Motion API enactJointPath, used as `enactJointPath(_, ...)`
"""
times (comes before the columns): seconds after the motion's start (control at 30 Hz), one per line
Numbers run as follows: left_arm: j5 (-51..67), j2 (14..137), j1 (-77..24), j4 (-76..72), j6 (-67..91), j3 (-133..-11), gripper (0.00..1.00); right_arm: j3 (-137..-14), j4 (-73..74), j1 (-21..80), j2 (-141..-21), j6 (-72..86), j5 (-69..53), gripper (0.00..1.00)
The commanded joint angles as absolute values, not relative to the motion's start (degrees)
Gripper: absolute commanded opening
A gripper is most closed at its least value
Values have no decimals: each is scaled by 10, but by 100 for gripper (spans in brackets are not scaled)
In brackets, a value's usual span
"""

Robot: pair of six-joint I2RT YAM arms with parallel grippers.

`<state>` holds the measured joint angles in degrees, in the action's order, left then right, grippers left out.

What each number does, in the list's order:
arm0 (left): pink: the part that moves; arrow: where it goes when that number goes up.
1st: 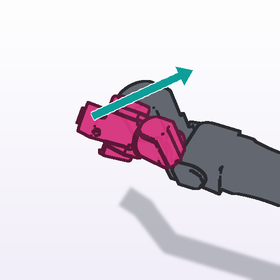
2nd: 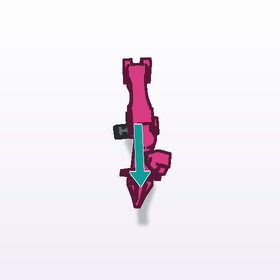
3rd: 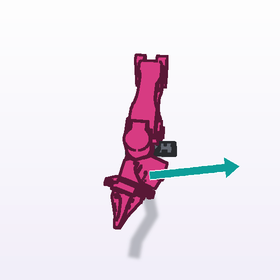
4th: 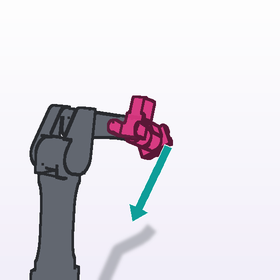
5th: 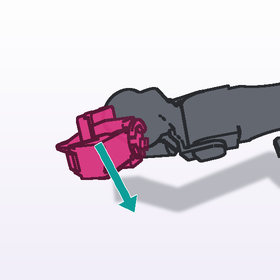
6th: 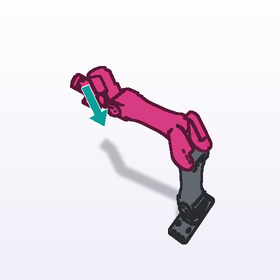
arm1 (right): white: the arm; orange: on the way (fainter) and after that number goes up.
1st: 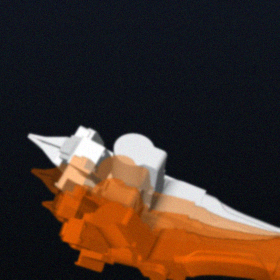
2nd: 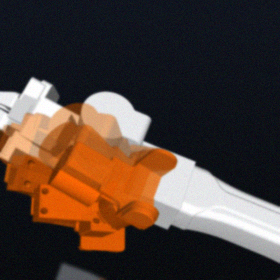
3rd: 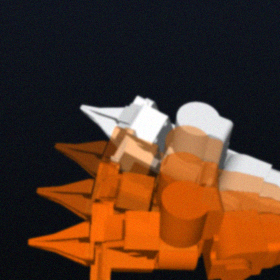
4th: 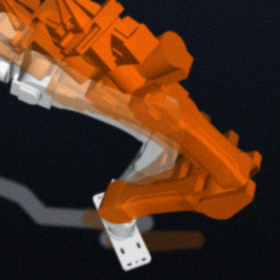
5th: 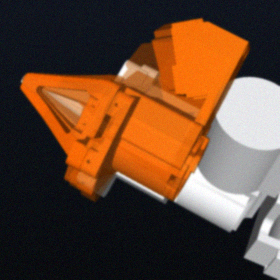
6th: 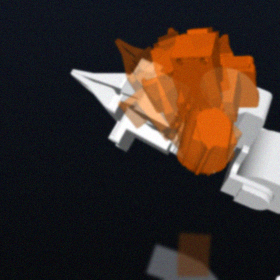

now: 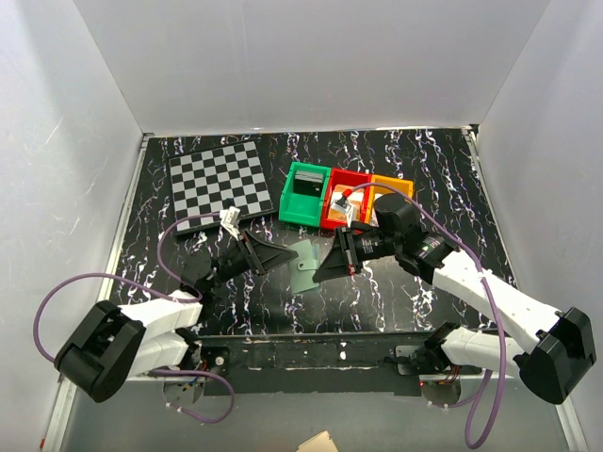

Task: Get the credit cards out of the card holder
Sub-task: Open the card holder.

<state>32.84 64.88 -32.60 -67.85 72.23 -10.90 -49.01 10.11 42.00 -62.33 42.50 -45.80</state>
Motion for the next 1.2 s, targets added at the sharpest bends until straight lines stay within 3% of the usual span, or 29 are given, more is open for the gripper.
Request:
enactJointPath(0.0,380,663,-326,-740,745,-139,70,-484,67,420,-617,430,-471,1)
enactJointPath(0.3,390,664,-326,-738,749,-142,44,-488,76,420,-620,423,-466,1)
enactJointPath(0.5,391,646,-326,-706,736,-140,36,-504,108,420,-620,404,-448,1)
enactJointPath(0.67,386,617,-326,-636,710,-148,32,-551,220,420,-614,332,-404,29)
enactJointPath(0.77,376,589,-326,-543,673,-169,28,-591,293,420,-606,287,-348,38)
enactJointPath(0.9,347,553,-326,-393,617,-210,15,-631,353,429,-592,250,-285,44)
enactJointPath(1.0,328,551,-326,-304,592,-248,0,-658,386,451,-593,236,-212,48)
enactJointPath(1.17,281,569,-338,-153,564,-319,0,-701,426,505,-611,219,-64,49)
